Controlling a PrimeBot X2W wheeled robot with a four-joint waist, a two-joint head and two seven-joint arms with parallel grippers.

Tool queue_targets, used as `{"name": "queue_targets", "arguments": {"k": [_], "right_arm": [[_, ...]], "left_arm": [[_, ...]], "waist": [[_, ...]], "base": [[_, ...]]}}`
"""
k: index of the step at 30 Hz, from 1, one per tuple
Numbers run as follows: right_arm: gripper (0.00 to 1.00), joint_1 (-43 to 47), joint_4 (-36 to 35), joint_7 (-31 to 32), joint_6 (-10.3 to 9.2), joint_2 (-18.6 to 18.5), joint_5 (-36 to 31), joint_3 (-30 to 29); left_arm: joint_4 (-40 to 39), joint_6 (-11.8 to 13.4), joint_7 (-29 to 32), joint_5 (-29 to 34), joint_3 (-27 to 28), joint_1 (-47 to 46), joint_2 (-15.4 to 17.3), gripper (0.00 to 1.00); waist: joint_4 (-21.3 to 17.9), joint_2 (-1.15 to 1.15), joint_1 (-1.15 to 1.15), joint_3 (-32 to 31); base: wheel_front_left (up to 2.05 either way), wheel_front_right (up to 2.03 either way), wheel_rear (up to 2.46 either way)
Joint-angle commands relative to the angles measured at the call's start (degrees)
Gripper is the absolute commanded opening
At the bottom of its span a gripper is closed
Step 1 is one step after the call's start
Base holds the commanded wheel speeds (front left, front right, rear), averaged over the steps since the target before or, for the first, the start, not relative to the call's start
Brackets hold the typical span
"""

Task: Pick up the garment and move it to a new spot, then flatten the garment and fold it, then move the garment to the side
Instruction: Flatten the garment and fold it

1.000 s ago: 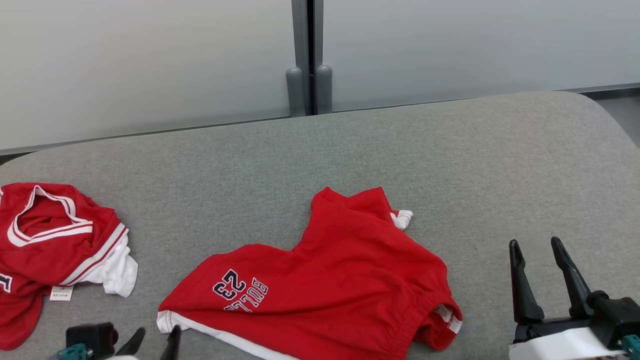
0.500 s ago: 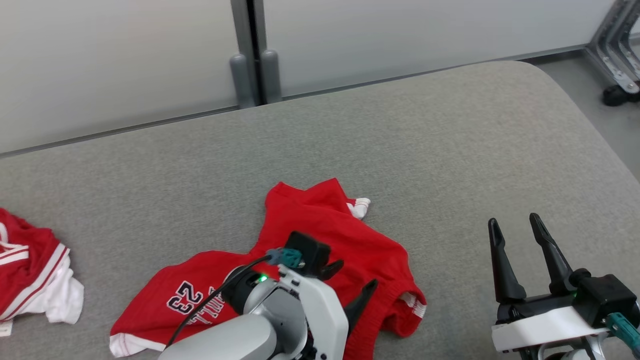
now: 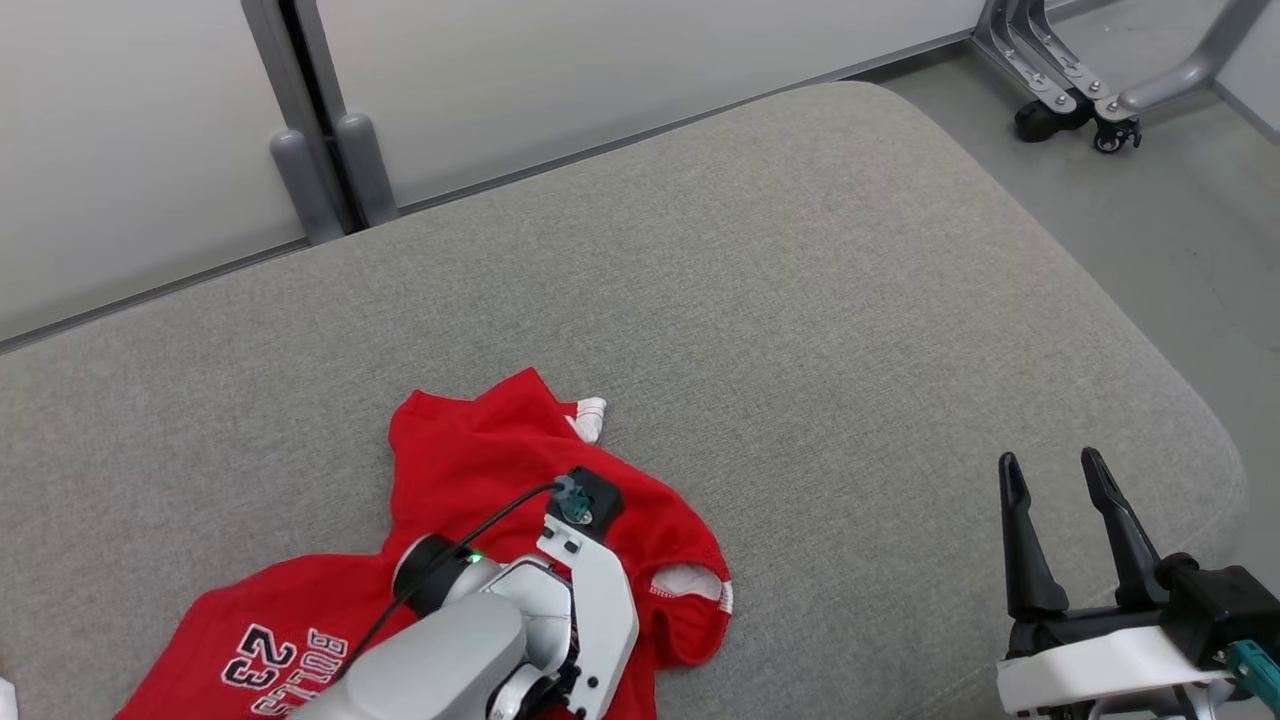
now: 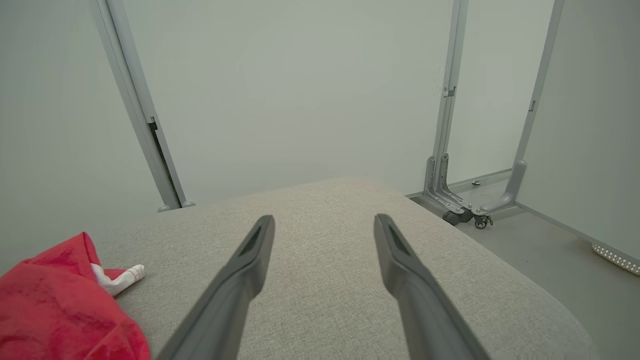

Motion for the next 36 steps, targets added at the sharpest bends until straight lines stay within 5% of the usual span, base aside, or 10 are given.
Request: {"name": "queue_targets", "arguments": {"k": [1, 9, 19, 20, 21, 23, 29, 36], "right_arm": [[1.00, 0.51, -0.16, -0.02, 0.11, -0.12, 0.38, -0.41], [1.00, -0.55, -0.52, -0.03, 0.11, -0.15, -0.48, -0.09], [1.00, -2.23, 0.10, -0.02, 0.11, -1.59, -0.52, 1.88], [1.00, -2.24, 0.26, -0.02, 0.11, -1.63, -0.46, 1.95], [1.00, -2.24, 0.26, -0.02, 0.11, -1.63, -0.46, 1.95], [1.00, -2.18, 0.42, -0.02, 0.11, -1.64, -0.43, 1.96], [1.00, -0.64, -0.01, -0.03, 0.11, -1.05, -0.51, -0.02], [1.00, 1.36, -2.34, -0.02, 0.11, -0.84, -1.52, -3.12]], "left_arm": [[1.96, 0.64, -3.71, -0.91, 1.26, 3.12, -1.39, 0.00], [9.10, 6.82, -29.69, -2.53, 14.90, 0.01, -6.25, 0.00], [19.45, 6.92, -39.76, -3.20, 21.19, -5.12, -8.93, 0.00], [20.41, 6.57, -39.88, -2.23, 20.31, -5.56, -9.05, 0.22], [20.41, 6.57, -39.88, -2.23, 20.31, -5.56, -9.05, 0.22], [22.02, 5.83, -40.10, -1.42, 19.35, -6.25, -9.18, 1.00], [19.52, 3.54, -40.45, 2.87, 19.88, -5.42, -9.19, 1.00], [-3.01, 5.48, -40.37, 14.19, 33.83, 8.37, -3.75, 1.00]], "waist": [[-0.16, 0.00, 0.00, -0.08], [1.75, 0.00, 0.00, -0.75], [2.09, 0.00, 0.00, -0.14], [2.12, 0.00, 0.00, -0.01], [2.12, 0.00, 0.00, -0.01], [2.23, 0.00, 0.00, 0.24], [4.32, 0.00, 0.00, 0.26], [9.95, 0.00, 0.00, -1.76]], "base": [[0.00, 0.00, 0.00], [0.00, 0.00, 0.00], [0.00, 0.00, 0.00], [0.00, 0.00, 0.00], [0.00, 0.00, 0.00], [0.00, 0.00, 0.00], [0.00, 0.00, 0.00], [0.00, 0.00, 0.00]]}}
